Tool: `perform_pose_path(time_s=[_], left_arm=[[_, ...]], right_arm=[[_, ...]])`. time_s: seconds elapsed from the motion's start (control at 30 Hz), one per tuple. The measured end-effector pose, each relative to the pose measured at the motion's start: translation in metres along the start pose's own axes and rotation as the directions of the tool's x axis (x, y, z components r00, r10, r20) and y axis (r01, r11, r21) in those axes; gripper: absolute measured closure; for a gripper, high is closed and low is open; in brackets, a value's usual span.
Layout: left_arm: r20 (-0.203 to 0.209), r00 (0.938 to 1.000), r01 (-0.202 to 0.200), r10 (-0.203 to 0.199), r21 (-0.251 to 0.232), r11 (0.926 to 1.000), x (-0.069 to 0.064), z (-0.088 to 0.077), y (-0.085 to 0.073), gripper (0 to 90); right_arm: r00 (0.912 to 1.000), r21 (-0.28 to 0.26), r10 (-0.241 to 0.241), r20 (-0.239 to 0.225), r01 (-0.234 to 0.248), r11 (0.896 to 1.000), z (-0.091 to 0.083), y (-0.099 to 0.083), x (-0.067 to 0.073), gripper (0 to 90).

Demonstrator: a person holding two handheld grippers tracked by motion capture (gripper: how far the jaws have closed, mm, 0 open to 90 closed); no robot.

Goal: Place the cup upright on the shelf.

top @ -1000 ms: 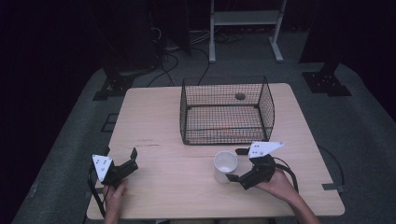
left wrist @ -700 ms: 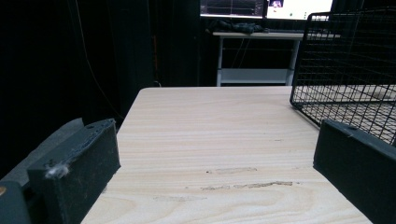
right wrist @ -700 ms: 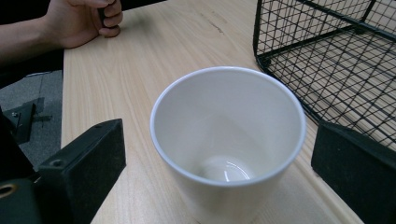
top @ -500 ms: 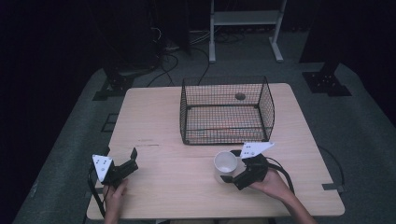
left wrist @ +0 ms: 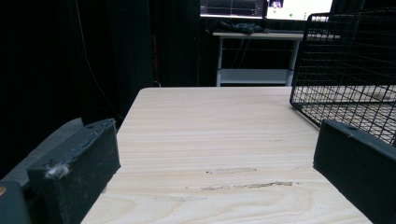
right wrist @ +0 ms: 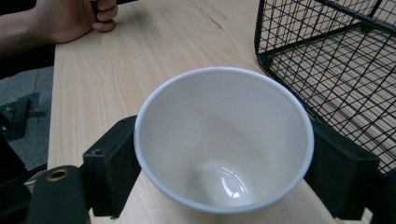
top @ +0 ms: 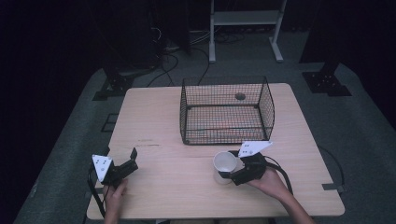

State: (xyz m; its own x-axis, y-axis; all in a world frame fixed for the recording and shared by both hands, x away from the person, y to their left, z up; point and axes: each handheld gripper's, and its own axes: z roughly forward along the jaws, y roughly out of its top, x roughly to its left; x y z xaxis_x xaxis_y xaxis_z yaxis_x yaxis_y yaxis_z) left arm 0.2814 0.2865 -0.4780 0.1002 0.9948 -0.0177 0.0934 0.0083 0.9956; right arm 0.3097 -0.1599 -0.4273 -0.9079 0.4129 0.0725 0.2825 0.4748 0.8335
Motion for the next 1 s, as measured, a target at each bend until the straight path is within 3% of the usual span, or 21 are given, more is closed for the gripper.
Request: perform_pose_path(time_s=[0.33,1.0], left_arm=[[0.000,1.0000,0.003,-0.003,0.000,1.0000,0.000,0.000,0.000,0.0],[0.001,1.0000,0.002,-0.002,0.002,1.0000,0.000,0.000,0.000,0.0]], right_arm=[[0.9986,-0.017,0.042,-0.032,-0.042,0.999,-0.007,0.012,-0.006,18.6],[0.9969,-0.062,0.027,-0.073,-0.032,0.998,-0.029,0.058,-0.025,18.7]])
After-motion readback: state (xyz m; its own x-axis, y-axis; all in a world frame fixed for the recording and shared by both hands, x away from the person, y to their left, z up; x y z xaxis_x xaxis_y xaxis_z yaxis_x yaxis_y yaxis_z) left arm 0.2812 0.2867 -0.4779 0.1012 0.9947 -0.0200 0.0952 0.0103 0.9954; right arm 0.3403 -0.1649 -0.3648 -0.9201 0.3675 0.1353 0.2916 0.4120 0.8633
